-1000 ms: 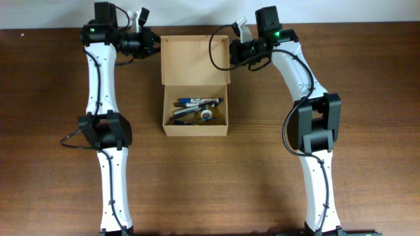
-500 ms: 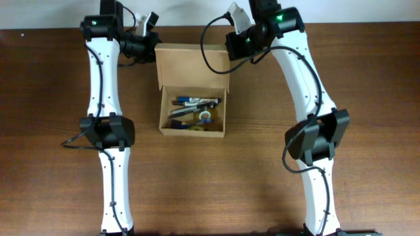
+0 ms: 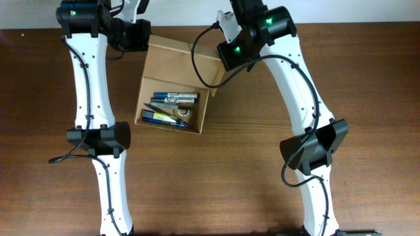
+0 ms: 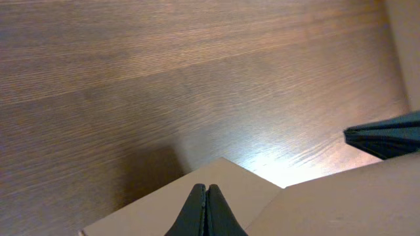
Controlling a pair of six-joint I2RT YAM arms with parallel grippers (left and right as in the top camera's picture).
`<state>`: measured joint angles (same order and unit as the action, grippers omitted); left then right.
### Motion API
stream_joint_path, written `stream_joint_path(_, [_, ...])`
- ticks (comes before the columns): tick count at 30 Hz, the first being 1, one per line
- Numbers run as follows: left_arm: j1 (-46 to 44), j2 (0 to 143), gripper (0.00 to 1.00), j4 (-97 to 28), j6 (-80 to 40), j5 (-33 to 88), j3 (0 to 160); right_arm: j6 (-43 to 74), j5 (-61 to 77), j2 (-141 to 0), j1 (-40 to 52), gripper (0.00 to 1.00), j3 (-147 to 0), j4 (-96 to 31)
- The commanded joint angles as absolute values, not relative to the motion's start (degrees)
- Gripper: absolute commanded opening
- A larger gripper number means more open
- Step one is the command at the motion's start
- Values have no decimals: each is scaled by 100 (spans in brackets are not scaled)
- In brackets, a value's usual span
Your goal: Pack container
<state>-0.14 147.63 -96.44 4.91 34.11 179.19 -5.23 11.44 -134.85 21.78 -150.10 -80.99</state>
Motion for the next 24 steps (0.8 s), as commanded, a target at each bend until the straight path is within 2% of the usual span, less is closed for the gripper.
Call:
stream_joint_path(1, [-233, 14656, 1, -9666, 434, 3201, 17828, -589, 1157, -13268, 2362, 4, -15120, -8071])
stream_joint_path(14, [-119, 14658, 1, -9601, 390, 2668, 17810, -744, 1074, -13268, 2362, 4, -15120, -7994])
stream_joint_path(24, [27, 14658, 2, -9428, 375, 2783, 17810, -1275, 1184, -13268, 2362, 4, -15120, -7856])
